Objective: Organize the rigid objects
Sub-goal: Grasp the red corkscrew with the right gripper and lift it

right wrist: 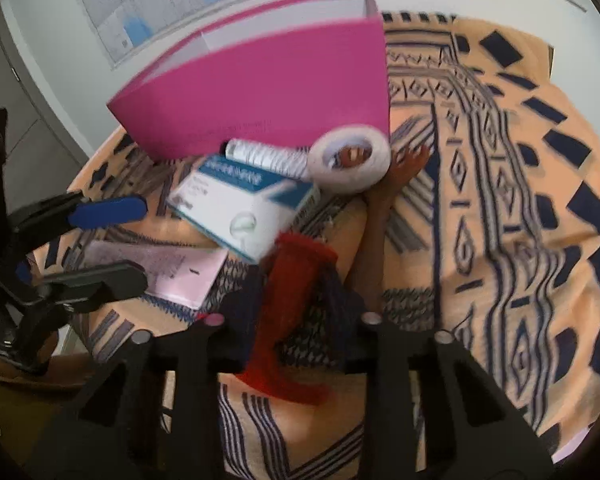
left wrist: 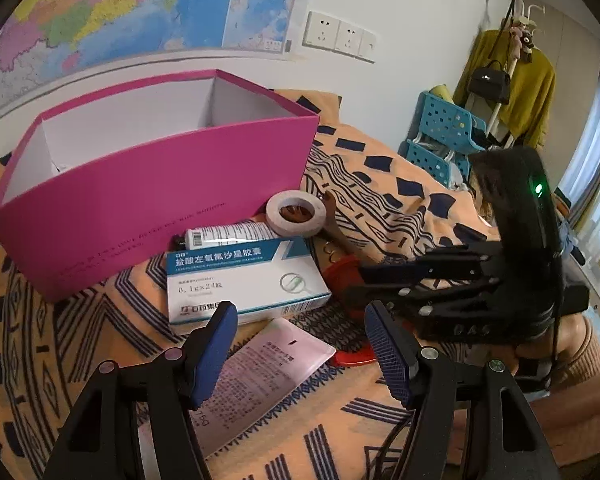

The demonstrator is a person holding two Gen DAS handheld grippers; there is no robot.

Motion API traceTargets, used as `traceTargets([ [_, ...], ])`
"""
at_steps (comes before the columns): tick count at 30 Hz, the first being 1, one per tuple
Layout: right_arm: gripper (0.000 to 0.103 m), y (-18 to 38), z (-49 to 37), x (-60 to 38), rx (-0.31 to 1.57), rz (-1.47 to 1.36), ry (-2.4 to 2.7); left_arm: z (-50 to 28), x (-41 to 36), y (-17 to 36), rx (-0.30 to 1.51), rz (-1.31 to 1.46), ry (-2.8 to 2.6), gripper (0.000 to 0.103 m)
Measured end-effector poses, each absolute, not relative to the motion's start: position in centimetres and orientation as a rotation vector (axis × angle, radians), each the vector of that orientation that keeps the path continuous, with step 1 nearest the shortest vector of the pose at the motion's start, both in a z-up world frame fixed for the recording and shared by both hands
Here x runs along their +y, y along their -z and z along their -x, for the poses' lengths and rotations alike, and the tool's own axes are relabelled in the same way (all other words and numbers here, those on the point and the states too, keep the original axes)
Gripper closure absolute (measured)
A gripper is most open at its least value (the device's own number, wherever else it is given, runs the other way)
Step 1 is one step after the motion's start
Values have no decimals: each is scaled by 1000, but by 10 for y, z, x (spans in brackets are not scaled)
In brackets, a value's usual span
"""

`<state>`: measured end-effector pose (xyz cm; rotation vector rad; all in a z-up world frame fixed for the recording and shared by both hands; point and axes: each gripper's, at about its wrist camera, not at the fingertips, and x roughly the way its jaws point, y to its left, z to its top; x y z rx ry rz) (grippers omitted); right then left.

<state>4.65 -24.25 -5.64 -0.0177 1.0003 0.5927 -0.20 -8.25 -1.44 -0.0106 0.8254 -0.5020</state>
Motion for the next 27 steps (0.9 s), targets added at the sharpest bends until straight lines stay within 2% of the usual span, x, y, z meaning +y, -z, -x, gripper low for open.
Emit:
traceTargets([
  [9, 71, 62, -48, -237, 992, -13, -599, 2, -87, 18, 841, 2, 505, 35],
  [13, 75, 61, -47, -242, 987, -43, -612, 2, -90, 20, 848, -2, 522, 35],
  [27, 76, 19, -54, -254, 857, -151, -684, -11, -107, 6, 824, 30, 643, 35],
])
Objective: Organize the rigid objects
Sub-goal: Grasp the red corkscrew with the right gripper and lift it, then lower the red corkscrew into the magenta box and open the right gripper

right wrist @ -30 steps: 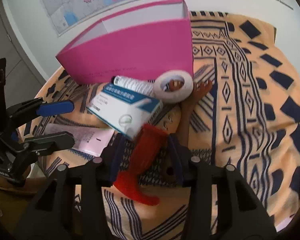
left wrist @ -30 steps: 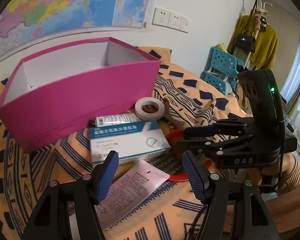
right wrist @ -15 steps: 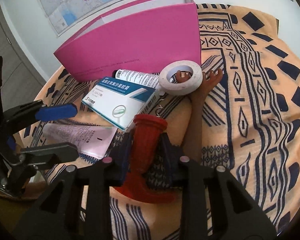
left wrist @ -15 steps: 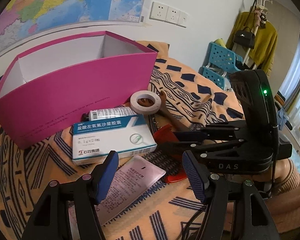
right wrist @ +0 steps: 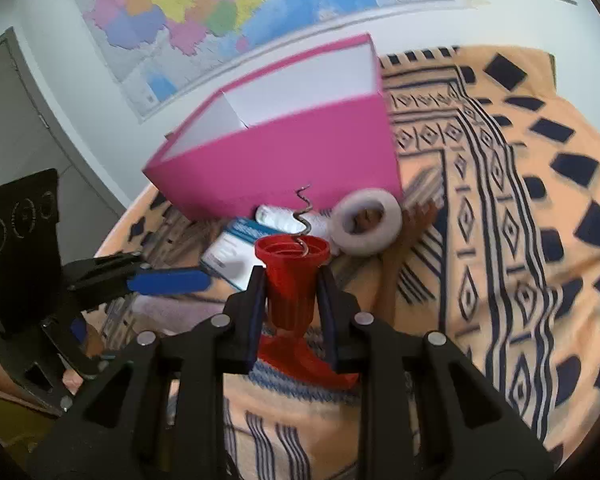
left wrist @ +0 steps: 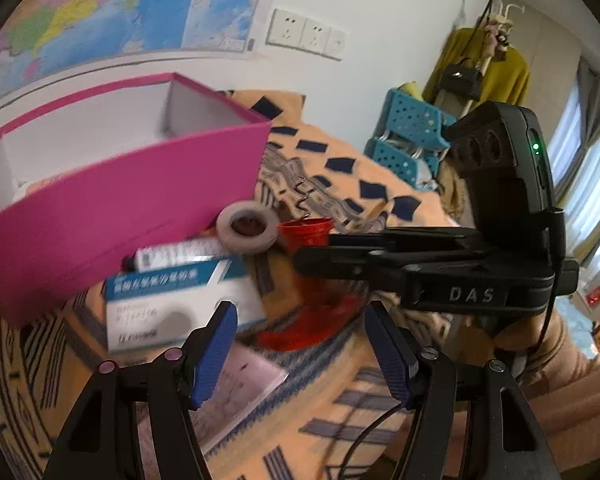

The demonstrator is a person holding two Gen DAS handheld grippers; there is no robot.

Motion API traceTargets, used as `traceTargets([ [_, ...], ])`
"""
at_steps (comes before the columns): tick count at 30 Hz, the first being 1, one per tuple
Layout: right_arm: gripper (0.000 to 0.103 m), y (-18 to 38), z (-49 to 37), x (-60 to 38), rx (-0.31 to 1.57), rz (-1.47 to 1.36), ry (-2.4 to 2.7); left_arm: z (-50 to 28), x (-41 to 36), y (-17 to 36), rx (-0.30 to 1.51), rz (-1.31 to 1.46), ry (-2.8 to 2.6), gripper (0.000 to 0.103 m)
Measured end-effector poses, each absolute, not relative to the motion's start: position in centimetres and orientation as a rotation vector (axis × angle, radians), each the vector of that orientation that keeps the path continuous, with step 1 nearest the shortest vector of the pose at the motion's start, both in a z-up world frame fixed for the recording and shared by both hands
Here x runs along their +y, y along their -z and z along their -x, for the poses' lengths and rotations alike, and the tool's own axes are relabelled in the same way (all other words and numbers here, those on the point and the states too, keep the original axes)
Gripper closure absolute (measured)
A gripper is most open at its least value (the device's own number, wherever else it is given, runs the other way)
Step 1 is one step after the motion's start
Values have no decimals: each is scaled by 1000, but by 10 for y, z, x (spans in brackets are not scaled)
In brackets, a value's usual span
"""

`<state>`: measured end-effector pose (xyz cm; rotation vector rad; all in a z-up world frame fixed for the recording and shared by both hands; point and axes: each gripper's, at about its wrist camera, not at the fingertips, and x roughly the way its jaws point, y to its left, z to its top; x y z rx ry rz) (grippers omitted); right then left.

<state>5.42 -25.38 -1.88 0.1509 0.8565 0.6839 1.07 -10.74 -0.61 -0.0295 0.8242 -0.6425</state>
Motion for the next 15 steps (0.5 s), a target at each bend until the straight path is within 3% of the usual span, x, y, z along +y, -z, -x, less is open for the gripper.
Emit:
traceTargets([
  [5, 76, 1, -62, -247, 801, -149, -728, -26, -114, 0, 812, 15, 633, 42],
  [10, 76, -19, -72, -239, 743, -120, -759, -45, -115, -7, 807, 7, 603, 63],
  [15, 76, -41, -89, -233, 691, -106, -788, -59, -109, -24, 760, 26, 587, 66],
])
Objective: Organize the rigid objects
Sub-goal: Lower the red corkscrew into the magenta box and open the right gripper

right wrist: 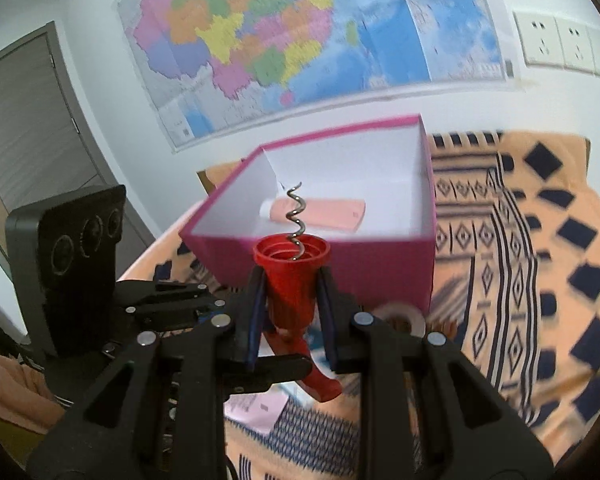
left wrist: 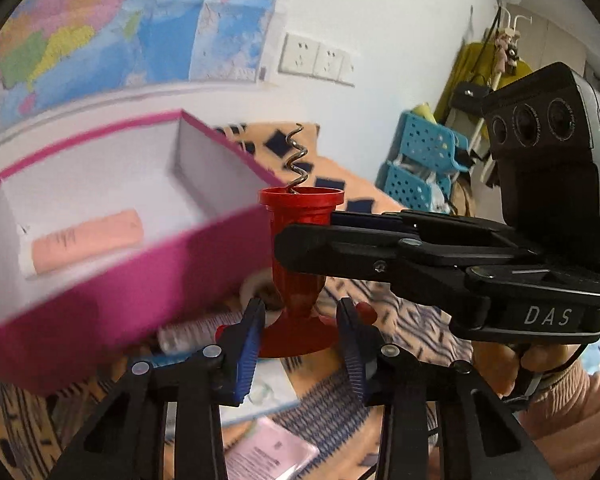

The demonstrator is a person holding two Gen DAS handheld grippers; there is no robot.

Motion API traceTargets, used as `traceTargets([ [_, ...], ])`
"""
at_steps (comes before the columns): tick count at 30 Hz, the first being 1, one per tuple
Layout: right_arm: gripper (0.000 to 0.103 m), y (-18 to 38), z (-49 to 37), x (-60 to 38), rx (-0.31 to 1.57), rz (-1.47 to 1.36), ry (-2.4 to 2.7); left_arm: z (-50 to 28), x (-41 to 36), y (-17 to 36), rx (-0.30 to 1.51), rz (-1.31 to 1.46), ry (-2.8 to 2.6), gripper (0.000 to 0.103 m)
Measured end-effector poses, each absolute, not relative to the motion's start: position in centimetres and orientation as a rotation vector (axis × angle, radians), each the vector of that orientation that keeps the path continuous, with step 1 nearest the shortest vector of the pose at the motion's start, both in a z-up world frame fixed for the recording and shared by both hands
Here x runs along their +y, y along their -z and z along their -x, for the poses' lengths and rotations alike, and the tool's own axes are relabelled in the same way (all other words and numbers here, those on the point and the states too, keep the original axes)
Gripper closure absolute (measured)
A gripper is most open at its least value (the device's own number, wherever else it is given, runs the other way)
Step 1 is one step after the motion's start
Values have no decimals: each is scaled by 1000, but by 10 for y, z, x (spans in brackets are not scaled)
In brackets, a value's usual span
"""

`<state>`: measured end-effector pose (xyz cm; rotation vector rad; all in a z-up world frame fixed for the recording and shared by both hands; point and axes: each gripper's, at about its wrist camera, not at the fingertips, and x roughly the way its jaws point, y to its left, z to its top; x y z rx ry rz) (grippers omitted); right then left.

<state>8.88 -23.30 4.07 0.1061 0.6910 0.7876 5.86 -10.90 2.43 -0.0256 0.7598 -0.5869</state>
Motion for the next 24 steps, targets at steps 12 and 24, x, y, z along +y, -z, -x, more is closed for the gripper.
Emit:
traceTargets([
  [12, 76, -82, -141, -219, 614, -90, -806, -103, -99, -66, 664, 31, 501, 66],
  [24, 76, -74, -185, -202, 665, -67, -769, -145, -91, -65, 703, 72, 444, 64],
])
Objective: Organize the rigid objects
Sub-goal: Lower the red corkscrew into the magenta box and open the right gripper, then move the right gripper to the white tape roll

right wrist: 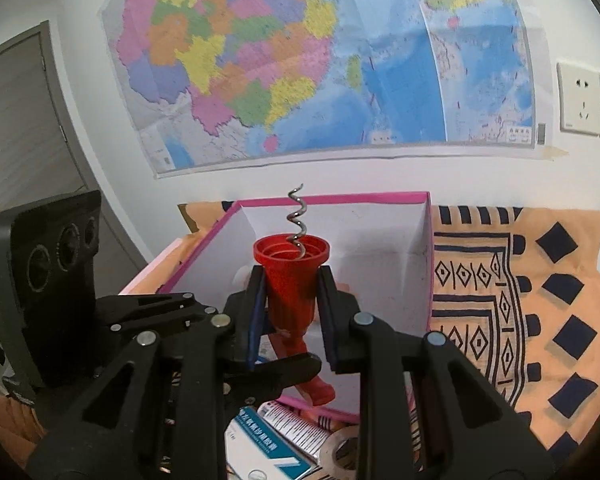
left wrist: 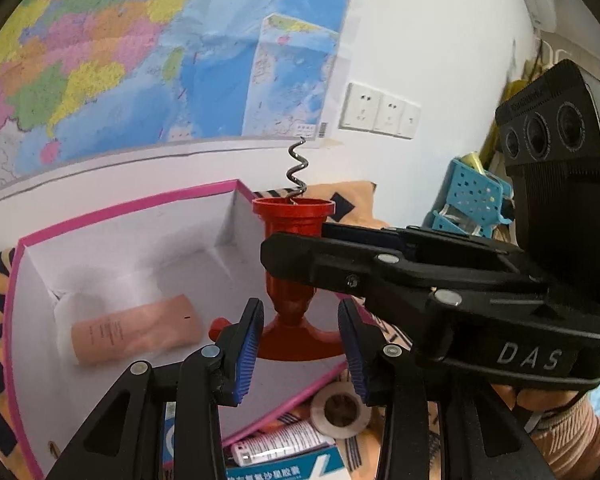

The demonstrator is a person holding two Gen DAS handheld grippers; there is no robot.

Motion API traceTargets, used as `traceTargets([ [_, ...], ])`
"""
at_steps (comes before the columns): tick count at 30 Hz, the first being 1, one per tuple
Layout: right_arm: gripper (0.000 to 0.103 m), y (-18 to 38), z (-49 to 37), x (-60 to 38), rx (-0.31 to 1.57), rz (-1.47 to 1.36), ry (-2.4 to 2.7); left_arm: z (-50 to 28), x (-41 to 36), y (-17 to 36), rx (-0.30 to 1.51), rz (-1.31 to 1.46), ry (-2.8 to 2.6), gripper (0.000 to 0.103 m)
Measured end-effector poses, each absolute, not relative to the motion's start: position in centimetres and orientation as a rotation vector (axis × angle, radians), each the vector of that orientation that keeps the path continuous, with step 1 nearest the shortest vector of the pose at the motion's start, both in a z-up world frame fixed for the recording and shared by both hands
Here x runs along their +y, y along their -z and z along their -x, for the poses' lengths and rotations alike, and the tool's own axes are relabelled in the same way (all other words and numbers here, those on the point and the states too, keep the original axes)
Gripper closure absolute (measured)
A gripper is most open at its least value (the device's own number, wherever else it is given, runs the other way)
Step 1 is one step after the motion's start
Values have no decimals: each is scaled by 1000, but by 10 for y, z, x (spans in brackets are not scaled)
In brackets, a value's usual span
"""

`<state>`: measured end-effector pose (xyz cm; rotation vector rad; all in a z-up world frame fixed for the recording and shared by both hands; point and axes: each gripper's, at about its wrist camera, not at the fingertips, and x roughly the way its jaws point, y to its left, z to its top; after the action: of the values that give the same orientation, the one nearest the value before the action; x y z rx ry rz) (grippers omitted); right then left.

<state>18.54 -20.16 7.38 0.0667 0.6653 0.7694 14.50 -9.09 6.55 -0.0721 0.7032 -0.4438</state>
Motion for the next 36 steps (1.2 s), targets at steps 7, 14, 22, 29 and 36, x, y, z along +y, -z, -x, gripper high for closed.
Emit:
traceTargets([
  [7, 76, -54, -207, -193, 738, -58, -739, -160, -90, -53, 768, 103, 447, 64],
  [14, 68, -32, -228, -189, 837, -33, -659, -170, -91, -43, 821, 121, 439, 61],
  [22, 56, -32, -219, -205, 823, -44, -606, -164, -79, -40, 791, 131, 384, 31],
  [29, 48, -40, -186, -227, 772, -96, -652, -151, -68, -39, 786, 114, 318, 16],
  [36, 43, -44, -146, -257, 722, -157, -656, -119, -55, -45, 727, 168, 336, 0],
])
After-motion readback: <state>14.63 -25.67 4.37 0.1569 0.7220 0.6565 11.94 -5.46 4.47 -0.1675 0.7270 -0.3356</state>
